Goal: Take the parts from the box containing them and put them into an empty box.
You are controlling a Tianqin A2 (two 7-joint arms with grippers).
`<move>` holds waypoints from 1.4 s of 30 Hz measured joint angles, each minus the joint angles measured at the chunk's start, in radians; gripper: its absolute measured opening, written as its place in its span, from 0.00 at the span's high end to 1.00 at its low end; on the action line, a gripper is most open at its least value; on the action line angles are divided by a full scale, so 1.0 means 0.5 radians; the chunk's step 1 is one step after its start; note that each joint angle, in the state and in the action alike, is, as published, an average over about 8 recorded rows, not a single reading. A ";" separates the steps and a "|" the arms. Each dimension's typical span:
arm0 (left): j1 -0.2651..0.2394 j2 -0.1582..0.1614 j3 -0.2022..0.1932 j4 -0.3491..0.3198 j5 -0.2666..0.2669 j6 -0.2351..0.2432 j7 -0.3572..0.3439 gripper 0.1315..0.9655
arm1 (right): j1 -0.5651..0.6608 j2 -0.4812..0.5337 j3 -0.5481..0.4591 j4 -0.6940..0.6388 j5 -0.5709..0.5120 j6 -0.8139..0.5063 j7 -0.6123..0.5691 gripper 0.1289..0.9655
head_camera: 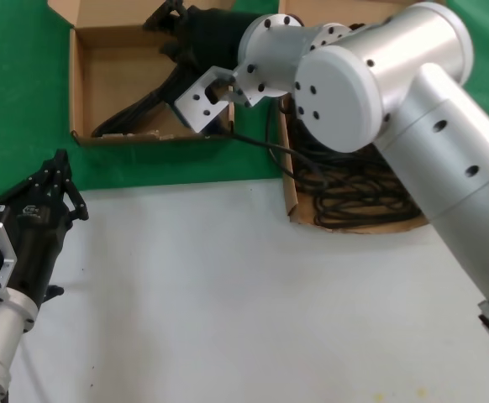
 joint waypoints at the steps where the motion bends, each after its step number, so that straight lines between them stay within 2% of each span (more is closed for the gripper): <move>1: 0.000 0.000 0.000 0.000 0.000 0.000 0.000 0.98 | -0.003 0.006 0.005 0.007 0.010 0.001 -0.003 0.90; 10: 0.000 0.000 0.000 0.000 0.000 0.000 0.000 0.98 | -0.183 0.115 0.179 0.282 0.032 0.049 0.072 0.75; 15: 0.000 0.000 0.000 0.000 0.000 0.000 0.000 0.98 | -0.355 0.164 0.333 0.437 0.059 0.152 0.134 0.61; 22: 0.000 0.000 0.000 0.000 0.000 0.000 0.000 0.98 | -0.533 0.259 0.425 0.489 0.405 0.497 0.084 0.44; 27: 0.000 0.000 0.000 0.000 0.000 0.000 0.000 0.98 | -0.559 0.398 0.301 0.459 0.758 0.879 0.082 0.28; 32: 0.000 0.000 0.000 0.000 0.000 0.000 0.000 0.98 | -0.515 0.591 0.022 0.425 0.993 1.326 0.376 0.20; 36: 0.000 0.000 0.000 0.000 0.000 0.000 0.000 0.98 | -0.481 0.714 -0.189 0.395 1.057 1.660 0.733 0.11; 42: 0.000 0.000 0.000 0.000 0.000 0.000 0.000 0.98 | -0.482 0.794 -0.348 0.349 1.022 1.992 1.125 0.09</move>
